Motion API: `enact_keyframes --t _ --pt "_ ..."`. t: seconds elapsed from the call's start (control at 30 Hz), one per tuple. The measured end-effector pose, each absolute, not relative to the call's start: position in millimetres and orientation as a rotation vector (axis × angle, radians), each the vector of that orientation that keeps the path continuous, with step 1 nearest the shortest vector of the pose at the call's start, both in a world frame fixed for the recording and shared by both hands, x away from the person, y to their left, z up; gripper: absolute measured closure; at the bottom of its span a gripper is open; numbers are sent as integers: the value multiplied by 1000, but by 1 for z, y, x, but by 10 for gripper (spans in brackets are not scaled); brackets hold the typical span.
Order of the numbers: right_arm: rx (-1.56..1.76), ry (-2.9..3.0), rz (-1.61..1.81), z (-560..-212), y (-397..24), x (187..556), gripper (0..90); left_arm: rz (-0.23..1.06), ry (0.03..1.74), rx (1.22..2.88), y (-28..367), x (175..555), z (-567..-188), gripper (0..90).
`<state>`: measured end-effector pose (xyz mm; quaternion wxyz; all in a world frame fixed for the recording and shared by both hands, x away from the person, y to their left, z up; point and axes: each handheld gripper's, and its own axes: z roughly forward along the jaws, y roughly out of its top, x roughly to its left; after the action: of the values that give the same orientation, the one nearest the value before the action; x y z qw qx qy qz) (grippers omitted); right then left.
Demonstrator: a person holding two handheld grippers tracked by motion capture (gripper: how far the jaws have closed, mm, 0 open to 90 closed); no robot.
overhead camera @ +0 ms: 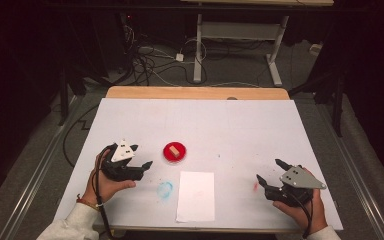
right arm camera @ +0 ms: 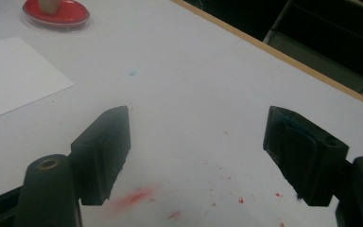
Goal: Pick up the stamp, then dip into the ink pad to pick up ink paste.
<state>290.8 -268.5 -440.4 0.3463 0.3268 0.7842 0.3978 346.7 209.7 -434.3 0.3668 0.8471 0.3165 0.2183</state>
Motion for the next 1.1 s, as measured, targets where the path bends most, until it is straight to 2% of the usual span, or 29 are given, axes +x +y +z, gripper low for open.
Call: enact_keyframes --t 0.6,0.8,1.1 --pt "814 2063 1045 -441 -262 295 245 474 690 2227 160 388 -443 251" --pt "798 2071 1045 -442 -261 292 247 449 673 2258 142 400 -450 297" --pt "786 2081 1046 -442 -260 291 253 411 694 2261 137 407 -460 376"
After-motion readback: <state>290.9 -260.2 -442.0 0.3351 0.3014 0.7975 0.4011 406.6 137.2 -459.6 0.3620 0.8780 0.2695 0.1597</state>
